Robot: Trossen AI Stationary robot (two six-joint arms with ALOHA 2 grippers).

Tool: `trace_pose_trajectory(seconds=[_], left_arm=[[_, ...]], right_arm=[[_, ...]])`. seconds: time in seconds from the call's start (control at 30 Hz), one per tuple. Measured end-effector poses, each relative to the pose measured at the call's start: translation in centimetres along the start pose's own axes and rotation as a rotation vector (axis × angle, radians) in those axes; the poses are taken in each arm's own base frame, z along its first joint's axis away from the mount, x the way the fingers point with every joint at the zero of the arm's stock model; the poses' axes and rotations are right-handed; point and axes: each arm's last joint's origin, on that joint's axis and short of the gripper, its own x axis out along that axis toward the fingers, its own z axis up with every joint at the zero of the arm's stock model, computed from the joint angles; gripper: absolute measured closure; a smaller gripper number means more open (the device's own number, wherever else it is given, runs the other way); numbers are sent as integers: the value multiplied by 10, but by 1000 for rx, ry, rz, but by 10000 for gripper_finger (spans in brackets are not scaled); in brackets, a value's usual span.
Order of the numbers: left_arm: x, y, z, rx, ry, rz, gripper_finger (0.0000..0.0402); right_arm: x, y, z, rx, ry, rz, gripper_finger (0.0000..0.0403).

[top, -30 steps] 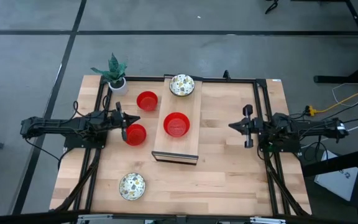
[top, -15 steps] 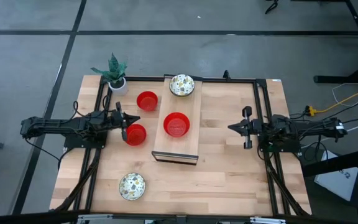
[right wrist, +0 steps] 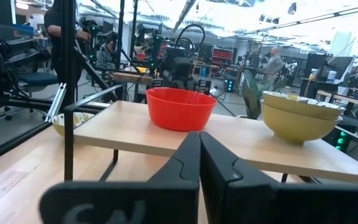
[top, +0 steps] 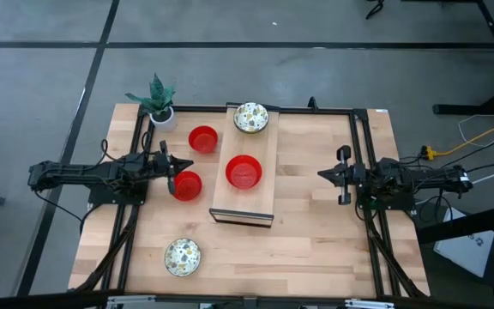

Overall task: Pick & Place Mini bowls
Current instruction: Stack the top red bowl on top of the red bowl on the shelf

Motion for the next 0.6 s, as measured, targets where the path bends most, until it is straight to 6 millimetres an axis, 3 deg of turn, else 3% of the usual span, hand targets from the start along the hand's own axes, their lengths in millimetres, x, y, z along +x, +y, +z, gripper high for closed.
trace_pose_trajectory(seconds=[0.6], left_arm=[[0, 0, 0, 0, -1, 0, 398]], right_arm=[[0, 1, -6, -9, 45, 25, 399]])
